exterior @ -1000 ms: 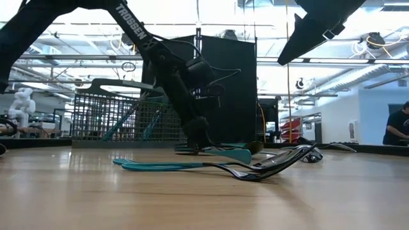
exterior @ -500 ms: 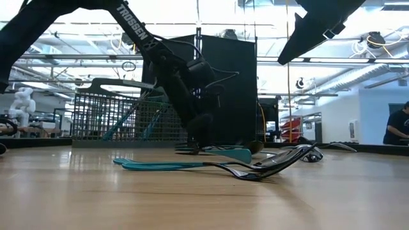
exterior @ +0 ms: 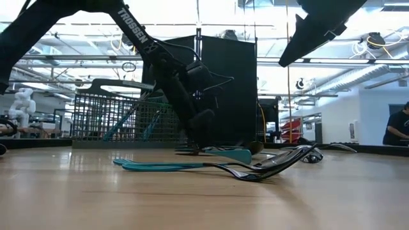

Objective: Sort silverware
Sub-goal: Put the blue fork in the silverware rack

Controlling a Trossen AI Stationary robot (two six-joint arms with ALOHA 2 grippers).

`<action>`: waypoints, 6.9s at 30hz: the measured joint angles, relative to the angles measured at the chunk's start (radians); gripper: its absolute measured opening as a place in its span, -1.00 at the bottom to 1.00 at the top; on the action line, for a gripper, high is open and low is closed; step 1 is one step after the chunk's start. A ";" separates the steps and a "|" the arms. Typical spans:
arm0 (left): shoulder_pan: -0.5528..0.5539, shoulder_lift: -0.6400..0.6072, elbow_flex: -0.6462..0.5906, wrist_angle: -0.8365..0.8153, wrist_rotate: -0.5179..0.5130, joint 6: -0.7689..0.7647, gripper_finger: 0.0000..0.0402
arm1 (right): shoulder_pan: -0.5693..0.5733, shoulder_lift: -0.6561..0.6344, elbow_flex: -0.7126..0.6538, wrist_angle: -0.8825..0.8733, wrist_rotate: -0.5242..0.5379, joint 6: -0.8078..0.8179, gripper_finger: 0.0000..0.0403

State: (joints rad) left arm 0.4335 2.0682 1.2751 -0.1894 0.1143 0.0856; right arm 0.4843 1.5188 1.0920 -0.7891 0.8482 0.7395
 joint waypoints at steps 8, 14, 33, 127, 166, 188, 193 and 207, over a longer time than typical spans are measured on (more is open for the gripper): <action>-0.003 -0.002 0.000 -0.008 0.001 -0.002 -0.95 | 0.000 0.000 0.000 0.000 -0.017 0.000 -1.00; -0.011 -0.008 0.008 -0.073 0.003 -0.002 -0.98 | 0.000 0.000 0.000 0.003 -0.017 0.000 -1.00; -0.024 -0.003 0.464 -0.916 0.012 -0.003 -0.99 | 0.000 0.000 0.000 0.016 -0.017 0.000 -1.00; 0.192 -0.799 -0.732 0.881 -0.305 -0.196 -1.00 | 0.160 0.000 0.000 0.220 -0.144 0.071 -1.00; 0.163 -0.798 -0.873 1.090 -0.344 0.025 -1.00 | 0.167 0.000 0.000 0.240 -0.082 0.012 -1.00; 0.161 -0.752 -0.872 1.055 -0.404 0.025 -0.47 | 0.150 0.000 0.000 0.240 -0.086 -0.023 -1.00; 0.149 -0.755 -0.872 1.055 -0.395 0.025 -0.45 | 0.150 0.000 0.000 0.240 -0.086 -0.023 -1.00; 0.019 -0.758 -0.872 0.861 -0.549 0.471 -0.44 | 0.150 0.001 0.000 0.240 -0.086 -0.023 -1.00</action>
State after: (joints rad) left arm 0.4527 1.3098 0.4026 0.6719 -0.4345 0.5565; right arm 0.6338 1.5196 1.0924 -0.5488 0.7627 0.7166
